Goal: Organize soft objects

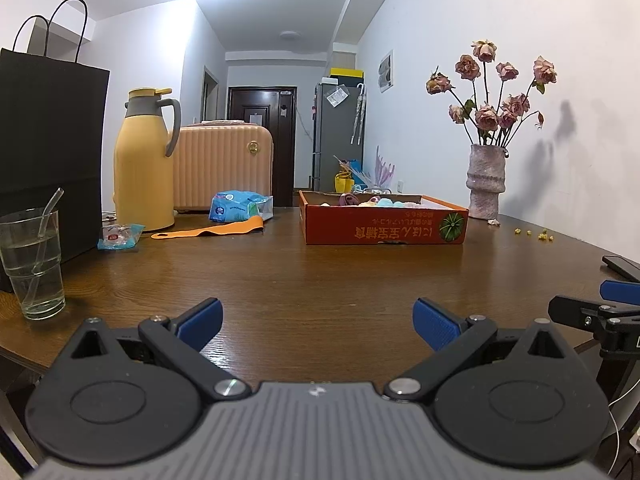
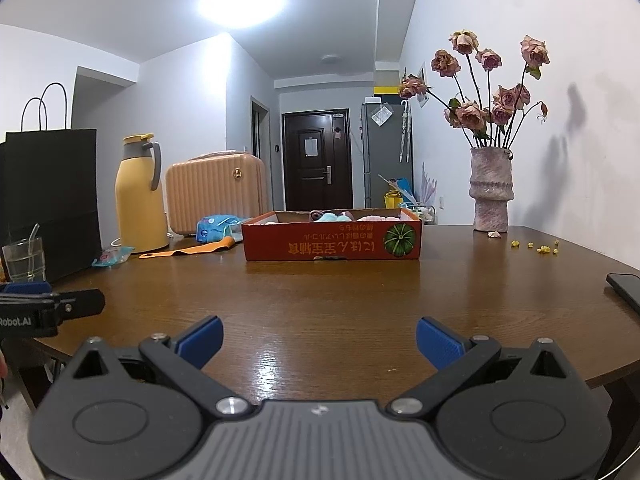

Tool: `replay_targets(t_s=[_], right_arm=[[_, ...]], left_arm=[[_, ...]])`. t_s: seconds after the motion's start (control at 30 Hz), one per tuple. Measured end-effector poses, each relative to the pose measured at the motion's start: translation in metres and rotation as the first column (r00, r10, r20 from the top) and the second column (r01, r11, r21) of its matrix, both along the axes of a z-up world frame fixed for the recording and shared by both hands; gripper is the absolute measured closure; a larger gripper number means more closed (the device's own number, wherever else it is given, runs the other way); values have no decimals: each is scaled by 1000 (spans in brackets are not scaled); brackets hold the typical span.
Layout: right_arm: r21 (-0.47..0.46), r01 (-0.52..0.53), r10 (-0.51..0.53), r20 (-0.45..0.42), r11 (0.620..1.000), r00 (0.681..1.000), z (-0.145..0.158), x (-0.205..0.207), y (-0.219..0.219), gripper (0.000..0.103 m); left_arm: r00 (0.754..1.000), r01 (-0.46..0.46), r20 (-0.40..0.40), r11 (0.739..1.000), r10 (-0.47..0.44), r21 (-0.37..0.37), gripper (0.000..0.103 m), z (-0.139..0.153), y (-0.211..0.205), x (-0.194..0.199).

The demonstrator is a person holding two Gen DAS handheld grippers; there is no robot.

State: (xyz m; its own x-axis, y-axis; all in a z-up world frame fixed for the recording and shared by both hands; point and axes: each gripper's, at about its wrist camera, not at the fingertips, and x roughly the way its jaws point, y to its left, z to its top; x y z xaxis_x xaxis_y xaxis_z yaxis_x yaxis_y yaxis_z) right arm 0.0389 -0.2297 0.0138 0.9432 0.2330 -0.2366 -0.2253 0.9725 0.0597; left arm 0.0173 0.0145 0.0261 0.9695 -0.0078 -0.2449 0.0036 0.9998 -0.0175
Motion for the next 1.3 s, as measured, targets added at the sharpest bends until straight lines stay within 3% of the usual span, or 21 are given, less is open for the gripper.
replay_targets(t_s=[1.3], right_arm=[[3,8,-8,6,1000,1000,-2,-2,-2,0]], left_arm=[[999,16,30,1000,-17,12,0,5,-5,-4]])
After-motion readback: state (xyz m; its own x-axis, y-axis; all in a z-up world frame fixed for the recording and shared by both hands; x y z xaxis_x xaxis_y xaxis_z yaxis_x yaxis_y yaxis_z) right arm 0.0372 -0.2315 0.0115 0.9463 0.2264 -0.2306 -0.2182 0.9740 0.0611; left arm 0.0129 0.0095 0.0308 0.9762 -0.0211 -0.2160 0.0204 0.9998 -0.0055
